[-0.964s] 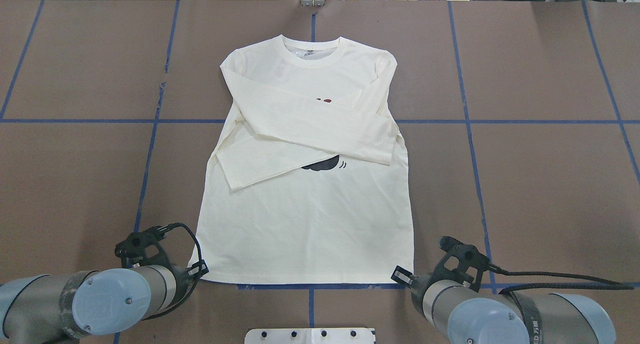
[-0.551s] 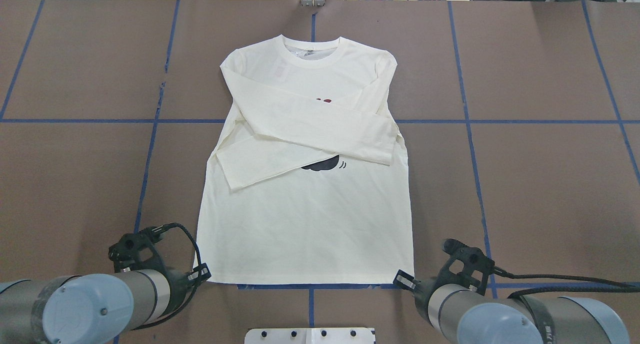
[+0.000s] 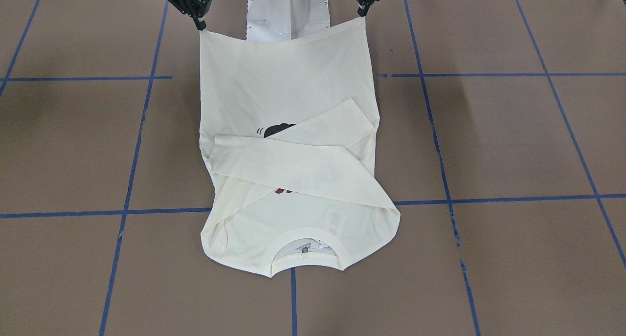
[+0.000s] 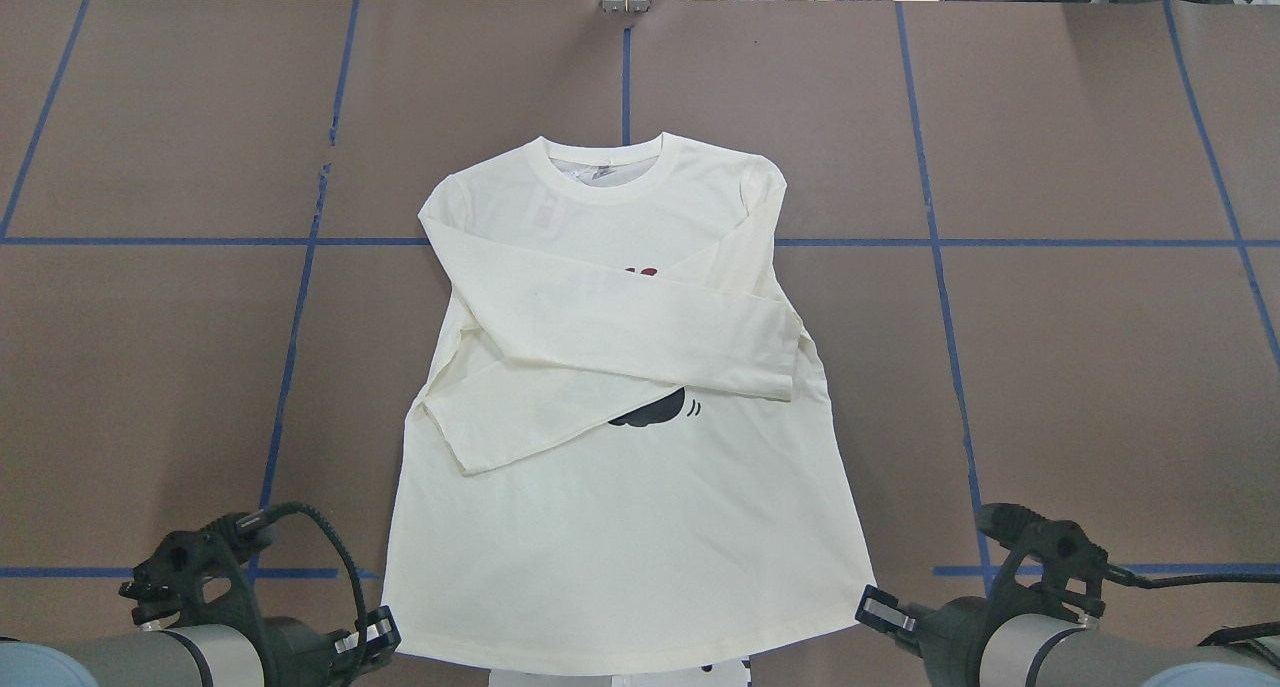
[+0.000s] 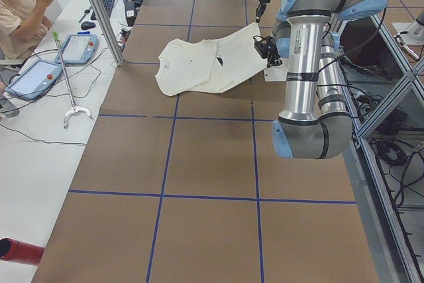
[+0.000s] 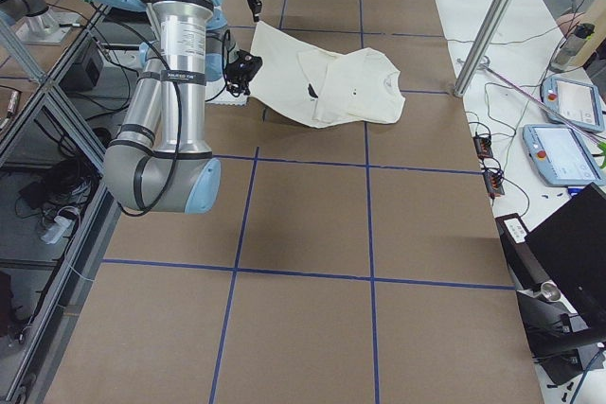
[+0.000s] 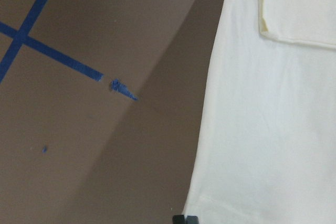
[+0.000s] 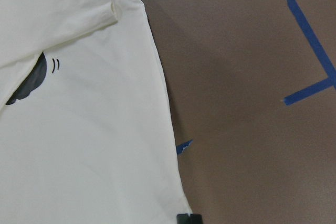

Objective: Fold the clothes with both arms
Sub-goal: 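Lift the hem with both grippers and fold it up toward the collar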

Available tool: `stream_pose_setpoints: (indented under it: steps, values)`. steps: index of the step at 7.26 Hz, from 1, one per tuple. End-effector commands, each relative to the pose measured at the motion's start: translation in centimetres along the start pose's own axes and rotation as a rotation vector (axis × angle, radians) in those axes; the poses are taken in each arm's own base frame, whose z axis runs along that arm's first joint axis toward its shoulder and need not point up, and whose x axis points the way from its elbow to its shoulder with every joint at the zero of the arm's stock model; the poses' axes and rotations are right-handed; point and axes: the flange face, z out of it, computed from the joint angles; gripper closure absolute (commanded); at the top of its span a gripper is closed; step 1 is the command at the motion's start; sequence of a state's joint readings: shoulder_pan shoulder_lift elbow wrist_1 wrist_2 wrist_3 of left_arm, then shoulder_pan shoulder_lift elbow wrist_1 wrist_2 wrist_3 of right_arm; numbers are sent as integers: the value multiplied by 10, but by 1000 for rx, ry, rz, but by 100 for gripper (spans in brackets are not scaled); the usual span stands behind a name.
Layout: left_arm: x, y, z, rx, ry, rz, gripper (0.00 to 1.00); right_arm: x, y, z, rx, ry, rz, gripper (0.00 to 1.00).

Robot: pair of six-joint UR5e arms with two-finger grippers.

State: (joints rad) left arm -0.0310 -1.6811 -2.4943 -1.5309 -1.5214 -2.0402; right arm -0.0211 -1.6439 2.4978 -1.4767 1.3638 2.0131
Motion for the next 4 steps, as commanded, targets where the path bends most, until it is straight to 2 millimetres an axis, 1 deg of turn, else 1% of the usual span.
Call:
stream_pose_setpoints:
  steps: [1, 2, 3, 4]
  values:
    - [54, -59, 10, 141, 54, 126, 100, -35, -53, -13, 102, -82, -73, 100]
    - [103, -112, 30, 254, 50, 164, 100, -71, -90, 14, 147, -82, -84, 100]
    - [113, -163, 42, 331, 4, 199, 100, -102, -132, 53, 162, -37, -55, 100]
    - [116, -210, 46, 388, -5, 224, 100, -119, -174, 82, 175, 19, -115, 100]
